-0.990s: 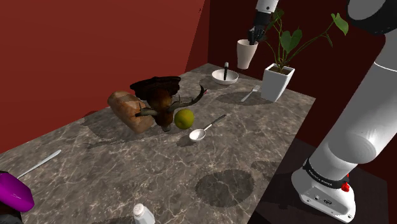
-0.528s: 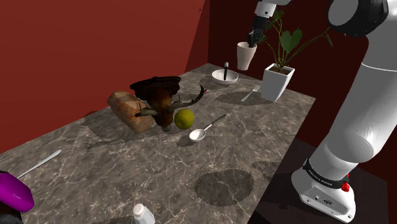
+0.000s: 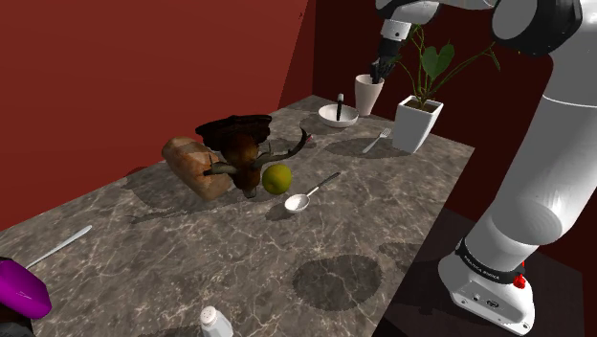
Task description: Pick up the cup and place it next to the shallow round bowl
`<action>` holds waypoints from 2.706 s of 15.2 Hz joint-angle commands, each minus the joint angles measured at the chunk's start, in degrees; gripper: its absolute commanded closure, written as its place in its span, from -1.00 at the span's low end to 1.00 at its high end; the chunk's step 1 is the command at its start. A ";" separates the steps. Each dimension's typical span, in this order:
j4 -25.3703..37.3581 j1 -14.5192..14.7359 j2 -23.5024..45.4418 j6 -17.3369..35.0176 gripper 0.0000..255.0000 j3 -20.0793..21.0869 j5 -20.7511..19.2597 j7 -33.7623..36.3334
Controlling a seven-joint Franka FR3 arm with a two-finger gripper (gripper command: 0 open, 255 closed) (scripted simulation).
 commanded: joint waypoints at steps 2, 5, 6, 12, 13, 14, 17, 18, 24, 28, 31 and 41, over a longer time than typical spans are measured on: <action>-1.92 0.12 0.23 2.15 1.00 0.12 0.24 -0.32; -3.79 0.15 0.59 4.29 1.00 0.20 0.58 -0.80; -4.39 0.16 0.73 4.99 1.00 0.24 0.70 -0.97; -7.64 0.13 1.86 9.13 1.00 0.47 1.66 -2.08; -8.13 0.11 2.10 9.80 1.00 0.51 1.85 -2.28; -8.60 0.09 2.34 10.47 1.00 0.56 2.05 -2.49; -9.95 0.01 3.14 12.45 1.00 0.73 2.70 -3.14; -10.37 -0.02 3.43 13.10 1.00 0.79 2.93 -3.37; -12.60 -0.28 5.38 16.90 1.00 1.25 4.50 -4.83; -12.60 -0.28 5.38 16.90 1.00 1.25 4.50 -4.83; -12.60 -0.28 5.38 16.90 1.00 1.25 4.50 -4.83; -9.82 -0.33 2.97 12.06 -1.00 0.47 2.62 -3.63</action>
